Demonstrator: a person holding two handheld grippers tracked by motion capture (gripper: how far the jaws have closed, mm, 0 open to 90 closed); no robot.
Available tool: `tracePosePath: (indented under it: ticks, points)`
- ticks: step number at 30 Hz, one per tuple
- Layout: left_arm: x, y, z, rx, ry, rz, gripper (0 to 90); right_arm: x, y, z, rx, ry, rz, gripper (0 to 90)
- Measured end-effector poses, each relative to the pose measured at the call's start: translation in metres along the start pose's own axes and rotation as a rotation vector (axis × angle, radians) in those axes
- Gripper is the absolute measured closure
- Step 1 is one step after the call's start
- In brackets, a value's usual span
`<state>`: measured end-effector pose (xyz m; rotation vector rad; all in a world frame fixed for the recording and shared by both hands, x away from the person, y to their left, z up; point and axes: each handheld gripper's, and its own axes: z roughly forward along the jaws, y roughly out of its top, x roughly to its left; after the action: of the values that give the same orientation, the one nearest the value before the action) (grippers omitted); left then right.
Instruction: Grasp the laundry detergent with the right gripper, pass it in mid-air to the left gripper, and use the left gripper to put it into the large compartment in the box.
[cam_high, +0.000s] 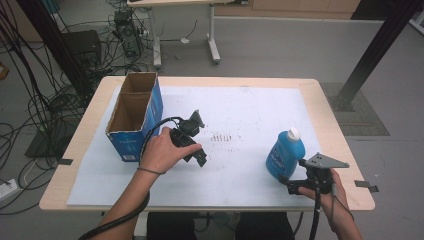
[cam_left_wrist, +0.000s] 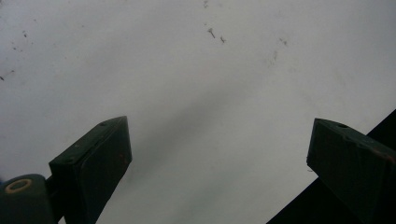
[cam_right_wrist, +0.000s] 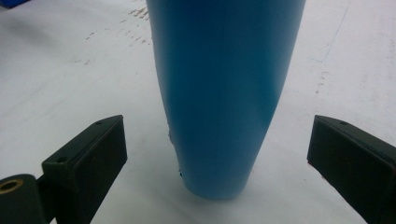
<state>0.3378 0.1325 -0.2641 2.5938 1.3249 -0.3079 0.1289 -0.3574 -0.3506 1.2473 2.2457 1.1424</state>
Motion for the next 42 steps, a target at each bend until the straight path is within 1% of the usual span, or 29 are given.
tracePosePath:
  ticks: [16, 37, 42]
  points:
    - [0.0004, 0.001, -0.002, 0.0, 0.002, -0.002, 6.9, 0.0005, -0.0007, -0.0001, -0.009, -0.013, 0.007, 4.2]
    - [0.0012, 0.0035, 0.0012, 0.005, -0.001, 0.0, 6.9, 0.0006, -0.0024, -0.0007, -0.008, -0.021, 0.014, 3.8]
    - [0.002, 0.0033, 0.0017, 0.005, -0.003, -0.003, 6.9, 0.001, -0.003, -0.0004, -0.01, -0.022, 0.009, 3.8]
